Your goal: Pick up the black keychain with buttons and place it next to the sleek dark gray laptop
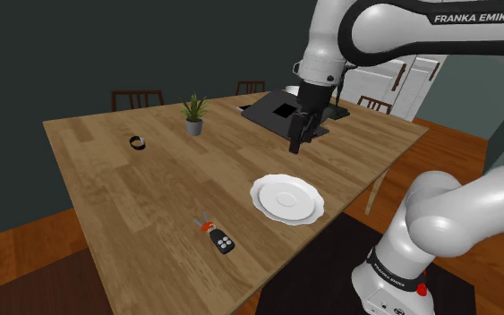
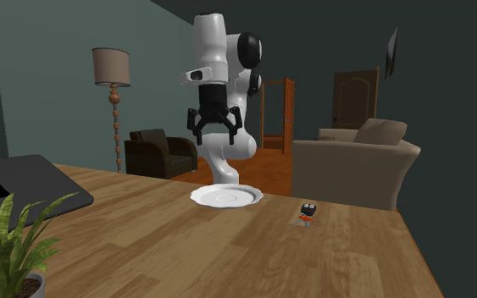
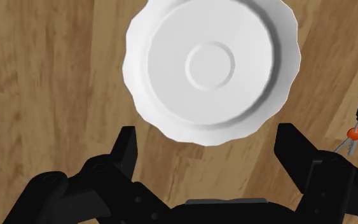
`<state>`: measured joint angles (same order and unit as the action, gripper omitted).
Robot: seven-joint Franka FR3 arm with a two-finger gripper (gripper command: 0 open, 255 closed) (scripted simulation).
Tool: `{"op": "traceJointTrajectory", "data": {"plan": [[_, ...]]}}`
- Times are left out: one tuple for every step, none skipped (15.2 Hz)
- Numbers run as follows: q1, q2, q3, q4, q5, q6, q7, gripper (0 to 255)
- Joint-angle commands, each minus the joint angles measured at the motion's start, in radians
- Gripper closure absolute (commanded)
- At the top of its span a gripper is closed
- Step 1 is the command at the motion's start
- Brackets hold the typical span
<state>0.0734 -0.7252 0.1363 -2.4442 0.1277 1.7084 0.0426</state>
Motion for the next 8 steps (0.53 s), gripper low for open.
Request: {"op": "traceJointTrajectory", "data": {"plan": [[0.016,0.025,0.046,-0.001,0.027,0.028,0.051,0],[0.023,0.042,0.068,0.000,0.039,0.045,0.075,0],[0.029,0.060,0.090,0.002,0.051,0.062,0.098,0],[0.036,0.080,0.112,0.006,0.061,0.079,0.122,0],[0.041,0.101,0.134,0.011,0.070,0.096,0.146,0],[0.046,0.124,0.156,0.017,0.079,0.113,0.169,0],[0.051,0.147,0.178,0.024,0.086,0.131,0.193,0],[0.055,0.172,0.200,0.033,0.092,0.148,0.218,0]]}}
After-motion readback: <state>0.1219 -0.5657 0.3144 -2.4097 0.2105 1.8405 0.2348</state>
